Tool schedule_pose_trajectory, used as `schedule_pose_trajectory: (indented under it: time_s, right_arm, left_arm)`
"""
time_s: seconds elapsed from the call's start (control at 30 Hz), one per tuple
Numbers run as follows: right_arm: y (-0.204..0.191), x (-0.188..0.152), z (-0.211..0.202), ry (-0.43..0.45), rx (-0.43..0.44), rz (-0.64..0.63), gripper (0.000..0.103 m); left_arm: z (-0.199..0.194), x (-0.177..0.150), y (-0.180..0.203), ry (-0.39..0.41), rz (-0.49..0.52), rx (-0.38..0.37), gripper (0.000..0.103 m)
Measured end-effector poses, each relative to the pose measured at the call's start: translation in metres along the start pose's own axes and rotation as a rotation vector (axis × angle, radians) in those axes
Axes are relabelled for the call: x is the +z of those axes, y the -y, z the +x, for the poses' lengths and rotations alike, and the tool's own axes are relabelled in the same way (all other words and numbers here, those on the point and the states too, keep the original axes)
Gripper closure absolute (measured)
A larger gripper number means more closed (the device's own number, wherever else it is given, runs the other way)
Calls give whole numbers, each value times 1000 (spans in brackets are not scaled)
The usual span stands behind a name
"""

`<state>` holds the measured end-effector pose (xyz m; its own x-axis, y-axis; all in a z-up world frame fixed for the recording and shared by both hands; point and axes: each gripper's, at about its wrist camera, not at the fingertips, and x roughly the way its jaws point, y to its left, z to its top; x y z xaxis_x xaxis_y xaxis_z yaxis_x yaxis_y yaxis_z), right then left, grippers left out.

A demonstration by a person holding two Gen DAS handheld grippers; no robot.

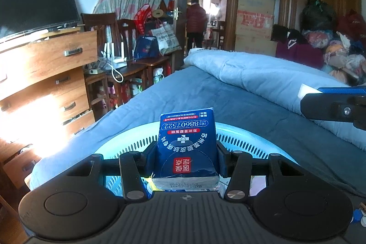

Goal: Organize objects
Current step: 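Carry the medicine box and white cap over the turquoise basket, then open both tools to drop the box and cap into the basket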

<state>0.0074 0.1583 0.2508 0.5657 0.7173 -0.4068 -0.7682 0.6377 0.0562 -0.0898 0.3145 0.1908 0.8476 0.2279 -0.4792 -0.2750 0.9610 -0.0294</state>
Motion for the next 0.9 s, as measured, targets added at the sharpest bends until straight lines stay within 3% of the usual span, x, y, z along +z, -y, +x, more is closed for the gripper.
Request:
schedule_pose_trajectory:
  time_s: [0.33, 0.4, 0.5, 0.6, 0.67, 0.8, 0.9]
  right_arm:
    - [1, -2, 11, -8, -1, 4, 67]
    - [0, -3, 14, -9, -2, 4, 65]
    - [-2, -4, 16, -3, -3, -5, 52]
    - [-4, -5, 16, 21, -15, -21, 32]
    - [-4, -5, 10, 47, -29, -29, 12]
    - [-2, -15, -33, 179, -113, -65, 0]
    - [10, -35, -79, 266, -200, -50, 0]
  left_arm:
    - [9, -2, -1, -12, -1, 6, 52]
    - [12, -3, -2, -16, -4, 8, 45]
    - [13, -4, -3, -10, -4, 19, 28]
    - [14, -4, -4, -7, -9, 32, 17]
    - [11, -2, -3, -1, -21, 44, 11]
    - [-17, 10, 14, 69, 7, 92, 0]
    - [-53, 18, 47, 195, 87, 161, 0]
